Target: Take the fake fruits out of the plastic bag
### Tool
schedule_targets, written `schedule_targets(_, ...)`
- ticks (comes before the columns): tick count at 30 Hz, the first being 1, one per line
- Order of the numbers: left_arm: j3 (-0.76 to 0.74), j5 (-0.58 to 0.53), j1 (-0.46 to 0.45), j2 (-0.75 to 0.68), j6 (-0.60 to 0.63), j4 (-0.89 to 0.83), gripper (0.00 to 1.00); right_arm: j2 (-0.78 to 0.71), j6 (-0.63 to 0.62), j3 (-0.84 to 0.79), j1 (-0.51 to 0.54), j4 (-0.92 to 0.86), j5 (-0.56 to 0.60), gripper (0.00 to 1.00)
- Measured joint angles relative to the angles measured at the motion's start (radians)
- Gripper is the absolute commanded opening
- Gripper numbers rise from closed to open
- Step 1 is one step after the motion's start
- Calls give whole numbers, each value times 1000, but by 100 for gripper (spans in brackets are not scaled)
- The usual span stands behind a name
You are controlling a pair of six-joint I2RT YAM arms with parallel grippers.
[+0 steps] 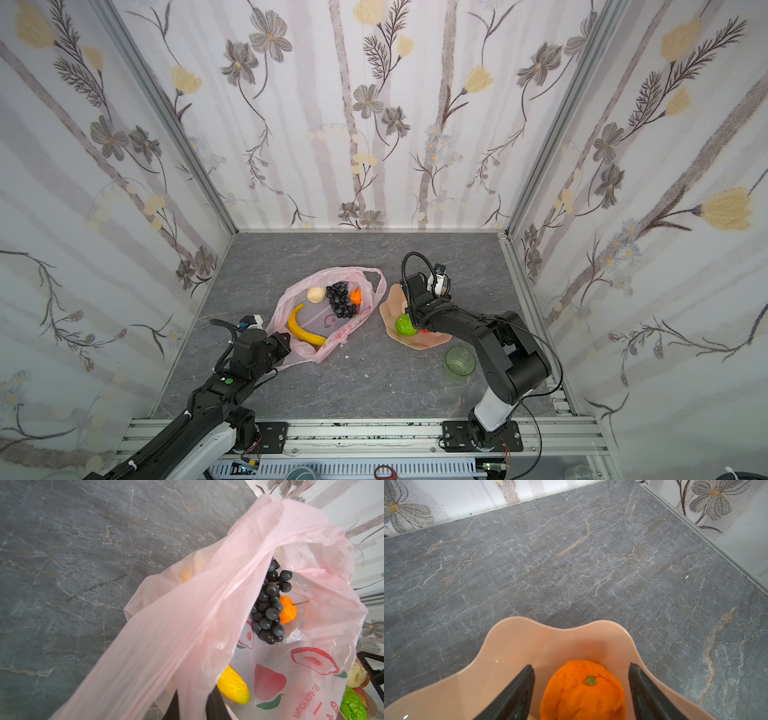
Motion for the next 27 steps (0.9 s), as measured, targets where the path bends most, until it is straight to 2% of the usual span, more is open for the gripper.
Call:
schedule_targets(9,0,0,2,10,0,0,16,-90,-2,-18,-1,0,-37,73)
schedule_targets(17,0,0,2,19,6,0,16,-259,-43,-29,18,-7,-175,73)
schedule_targets(22,0,0,2,29,7,0,16,-276,-47,27,110,-50,-262,73)
schedule_targets(27,0,0,2,33,7,0,16,-183,-58,205,262,-85,-339,73)
